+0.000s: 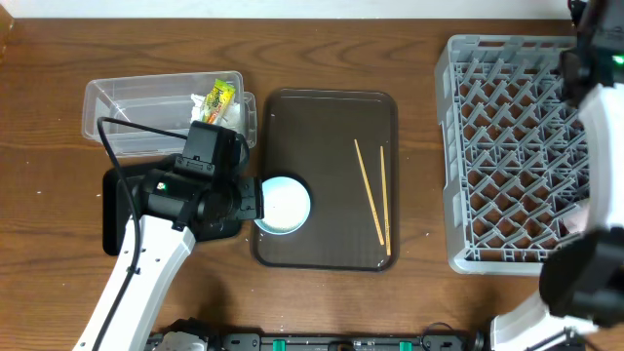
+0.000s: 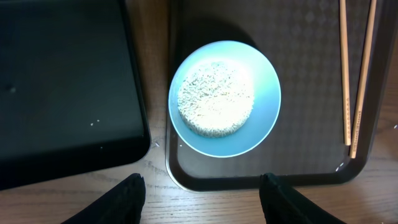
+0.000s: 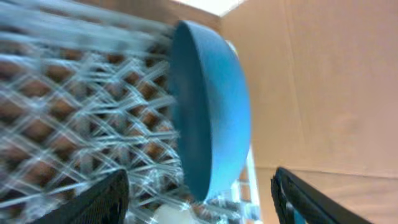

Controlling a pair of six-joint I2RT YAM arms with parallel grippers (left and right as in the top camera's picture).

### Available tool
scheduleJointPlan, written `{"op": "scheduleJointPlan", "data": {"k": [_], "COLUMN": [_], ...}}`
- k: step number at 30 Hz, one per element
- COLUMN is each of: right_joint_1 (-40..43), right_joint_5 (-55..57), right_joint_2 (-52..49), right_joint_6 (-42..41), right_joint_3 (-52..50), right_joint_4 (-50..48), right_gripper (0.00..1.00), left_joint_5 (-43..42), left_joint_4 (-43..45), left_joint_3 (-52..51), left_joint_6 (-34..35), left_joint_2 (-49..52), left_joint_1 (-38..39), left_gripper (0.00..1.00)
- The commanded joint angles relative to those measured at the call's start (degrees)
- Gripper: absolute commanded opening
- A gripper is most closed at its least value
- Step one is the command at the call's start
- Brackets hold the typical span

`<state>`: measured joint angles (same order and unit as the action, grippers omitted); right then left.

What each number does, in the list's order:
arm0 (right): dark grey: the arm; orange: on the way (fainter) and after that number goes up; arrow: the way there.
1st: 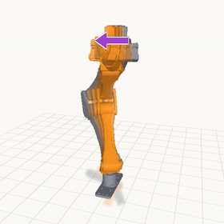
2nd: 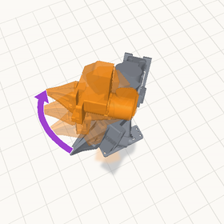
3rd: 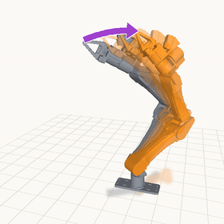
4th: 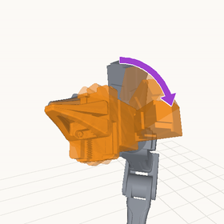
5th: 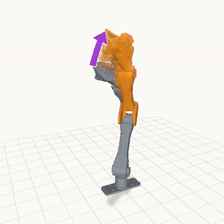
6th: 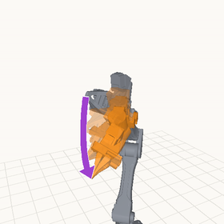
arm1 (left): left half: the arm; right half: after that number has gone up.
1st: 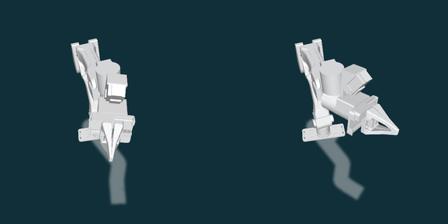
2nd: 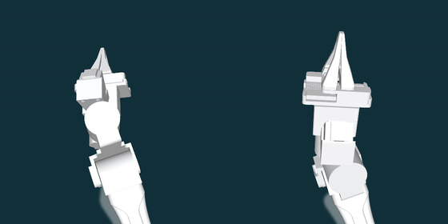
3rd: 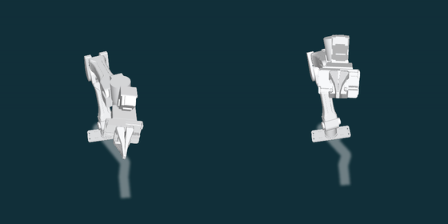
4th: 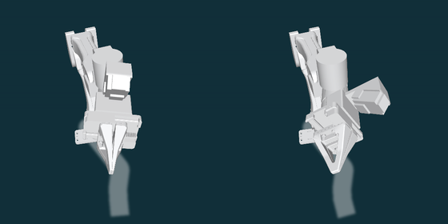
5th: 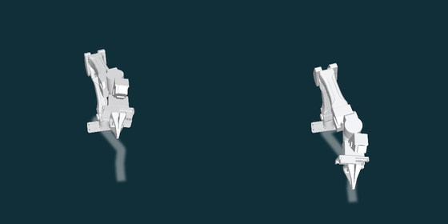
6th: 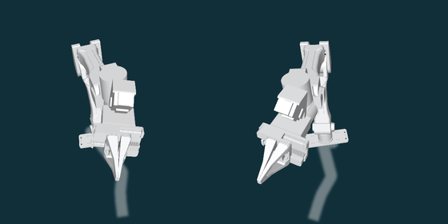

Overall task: Sort waste into correct bins and load items into the dishwasher rack
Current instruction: 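Grasp the blue plate rim and stand it upright in the grey rack, then grasp the light-blue rice bowl with the left gripper and lift it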

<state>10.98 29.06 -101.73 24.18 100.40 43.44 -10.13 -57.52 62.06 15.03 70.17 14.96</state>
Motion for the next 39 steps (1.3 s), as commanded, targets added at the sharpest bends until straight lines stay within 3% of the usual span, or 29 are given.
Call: {"op": "scheduleJointPlan", "data": {"k": [1, 6, 10, 16, 29, 39], "right_joint_1": [-1.57, -3.96, -6.51, -11.58, -18.67, -18.80], "right_joint_5": [-17.00, -33.14, -41.51, -43.25, -44.50, -43.21], "right_joint_2": [4.79, 6.69, 6.47, 6.38, 6.36, 6.36], "right_joint_6": [-7.82, -17.38, -19.54, -19.47, -19.23, -19.23], "right_joint_3": [-0.02, -0.02, -0.02, -0.04, -0.04, -0.04], "right_joint_4": [5.05, 17.57, 26.25, 36.74, 41.22, 41.46], "right_gripper": [0.72, 0.70, 0.65, 0.69, 0.76, 0.76], "left_joint_5": [0.37, 0.37, 0.37, 0.37, 0.37, 0.59], "left_joint_4": [-0.02, -0.04, -0.02, 0.17, 11.02, 16.39], "left_joint_3": [0.68, 0.68, 0.68, 0.68, 0.68, 0.68], "left_joint_6": [0.28, 0.28, 0.26, 0.26, 0.26, 0.26], "left_joint_2": [-0.09, -0.07, 0.20, 3.69, 19.56, 29.33], "left_joint_1": [-0.04, -0.04, 0.04, 3.06, 15.34, 19.28], "left_gripper": [0.63, 0.63, 0.63, 0.63, 0.63, 0.61]}}
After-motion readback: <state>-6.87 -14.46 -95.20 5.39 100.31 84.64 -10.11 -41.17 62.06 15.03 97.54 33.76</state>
